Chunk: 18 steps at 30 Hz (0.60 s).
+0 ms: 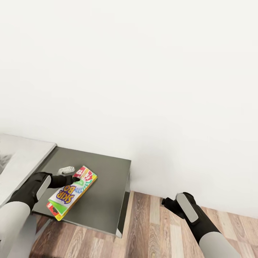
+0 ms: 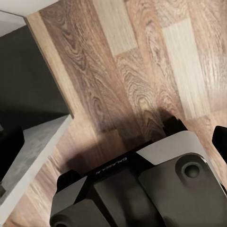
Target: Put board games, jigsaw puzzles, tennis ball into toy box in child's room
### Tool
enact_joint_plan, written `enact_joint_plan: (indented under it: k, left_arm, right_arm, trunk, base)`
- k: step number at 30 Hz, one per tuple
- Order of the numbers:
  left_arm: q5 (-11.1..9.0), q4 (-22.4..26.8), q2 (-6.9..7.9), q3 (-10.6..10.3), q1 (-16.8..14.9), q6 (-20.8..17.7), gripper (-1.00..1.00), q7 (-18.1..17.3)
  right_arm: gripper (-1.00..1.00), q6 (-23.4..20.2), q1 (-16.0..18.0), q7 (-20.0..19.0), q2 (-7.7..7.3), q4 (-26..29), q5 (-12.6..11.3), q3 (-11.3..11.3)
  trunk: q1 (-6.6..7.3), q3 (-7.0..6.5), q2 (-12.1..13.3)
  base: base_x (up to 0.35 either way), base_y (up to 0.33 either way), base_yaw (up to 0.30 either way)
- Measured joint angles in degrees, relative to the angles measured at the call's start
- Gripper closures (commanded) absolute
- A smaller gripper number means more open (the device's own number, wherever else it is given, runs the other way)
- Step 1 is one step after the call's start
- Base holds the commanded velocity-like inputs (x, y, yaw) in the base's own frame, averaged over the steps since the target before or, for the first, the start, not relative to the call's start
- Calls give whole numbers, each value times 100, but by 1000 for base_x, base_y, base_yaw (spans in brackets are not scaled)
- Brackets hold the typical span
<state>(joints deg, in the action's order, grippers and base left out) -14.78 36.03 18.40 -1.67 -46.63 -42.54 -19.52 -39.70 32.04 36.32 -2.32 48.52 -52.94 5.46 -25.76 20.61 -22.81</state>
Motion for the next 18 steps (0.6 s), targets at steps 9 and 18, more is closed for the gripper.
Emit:
enact_joint_plan:
  k: [9, 18]
  left_arm:
    - [2, 2, 0, 0, 0, 2, -100, 2]
    - [2, 1, -2, 0, 0, 0, -100, -1]
  right_arm:
    - [-100, -1, 0, 0, 2, 1, 1, -1]
    - [-100, -1, 0, 0, 2, 0, 0, -1]
  trunk:
    - [0, 0, 0]
    - [0, 0, 0]
  base:
    - [-76, -42, 0]
    - [-95, -84, 0]
